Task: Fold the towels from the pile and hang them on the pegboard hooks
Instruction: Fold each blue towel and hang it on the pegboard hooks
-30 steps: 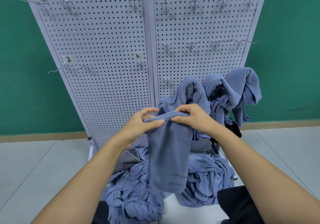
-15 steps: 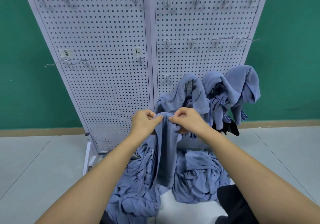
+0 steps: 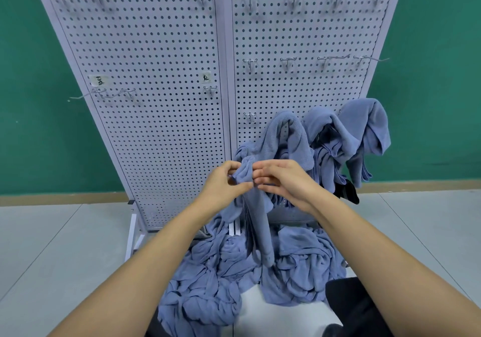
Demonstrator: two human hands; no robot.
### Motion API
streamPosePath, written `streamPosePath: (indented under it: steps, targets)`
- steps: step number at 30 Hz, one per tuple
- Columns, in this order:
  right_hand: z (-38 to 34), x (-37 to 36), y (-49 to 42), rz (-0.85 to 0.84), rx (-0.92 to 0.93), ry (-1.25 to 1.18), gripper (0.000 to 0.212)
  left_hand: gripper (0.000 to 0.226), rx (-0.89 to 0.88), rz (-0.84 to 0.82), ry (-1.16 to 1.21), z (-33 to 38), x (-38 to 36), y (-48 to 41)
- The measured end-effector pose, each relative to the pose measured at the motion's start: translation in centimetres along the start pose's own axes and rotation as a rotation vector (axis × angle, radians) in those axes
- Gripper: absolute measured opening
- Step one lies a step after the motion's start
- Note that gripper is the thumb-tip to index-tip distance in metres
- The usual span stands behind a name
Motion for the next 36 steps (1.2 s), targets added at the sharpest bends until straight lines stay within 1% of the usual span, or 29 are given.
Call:
streamPosePath:
  steps: [1,3,5,6,8,9,10,12,15,18,21,24,28,30,32,35,36]
  targets:
    - [-0.1,0.1,0.1,-0.007,0.005,0.009,0.022,0.027,-0.008,0.018,0.007,0.0,0.2,-0.1]
    - [-0.5,0.5,0.0,0.022,0.050,0.077,0.017,0.030,-0.021,0.031,0.060,0.3,0.7,-0.2]
    - [-1.1,1.6,-0.1,0.100,0.128,0.257,0.013,0.035,-0.035,0.021,0.152,0.8,1.2,-0.3]
    - [-1.3,1.9,-0.2,0.112,0.154,0.358,0.021,0.036,-0.043,0.006,0.202,1.1,1.3,-0.4]
    - [-1.4,1.7,-0.3,0.027,0.170,0.457,0.039,0.037,-0.056,-0.039,0.278,1.5,1.4,-0.6]
    - [-1.4,1.2,-0.3,-0.042,0.172,0.457,0.042,0.036,-0.057,-0.056,0.302,1.6,1.4,-0.6]
    - [-1.4,0.8,-0.4,-0.097,0.176,0.447,0.041,0.036,-0.056,-0.068,0.322,1.6,1.4,-0.6]
    - [-1.3,0.4,-0.6,-0.106,0.203,0.460,0.031,0.035,-0.045,-0.071,0.344,1.3,1.7,-0.8]
    - [-1.4,0.6,-1.0,-0.011,0.250,0.490,0.019,0.030,-0.007,0.010,0.275,0.4,2.5,-1.0]
    - [-1.6,1.1,-1.4,0.115,0.229,0.531,0.013,0.029,0.043,0.095,0.208,-0.3,3.4,-0.8]
    - [-2.1,1.3,-1.4,0.223,0.191,0.599,0.016,0.022,0.084,0.106,0.155,-1.0,3.5,0.0]
    - [-3.5,1.0,-1.1,0.296,0.188,0.644,0.022,0.020,0.134,0.065,0.114,-1.3,2.6,1.0]
    - [-6.2,-0.4,-0.5,0.344,0.235,0.634,0.028,0.031,0.123,0.056,0.033,-0.8,0.7,1.9]
    - [-8.1,-1.4,0.1,0.344,0.271,0.619,0.025,0.043,0.097,0.063,0.001,-0.3,-0.4,2.2]
    - [-10.1,-2.1,1.0,0.349,0.328,0.571,0.029,0.055,0.081,0.090,0.029,0.1,-1.4,2.4]
    - [-12.3,-2.3,2.3,0.343,0.390,0.389,0.037,0.067,0.064,0.221,-0.025,0.6,-1.9,2.5]
    - [-12.7,-2.0,2.6,0.349,0.404,0.335,0.036,0.064,0.060,0.282,-0.039,0.7,-1.6,2.6]
Point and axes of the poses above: each hand's wrist, its own y-axis away from the middle knuckle, its own x-axis out of the back of the hand, z = x × y, the point moved 5 cm from there along -y, towards the middle knuckle, and after that the axes turned 7 degrees about -z, right-handed, at the moved point
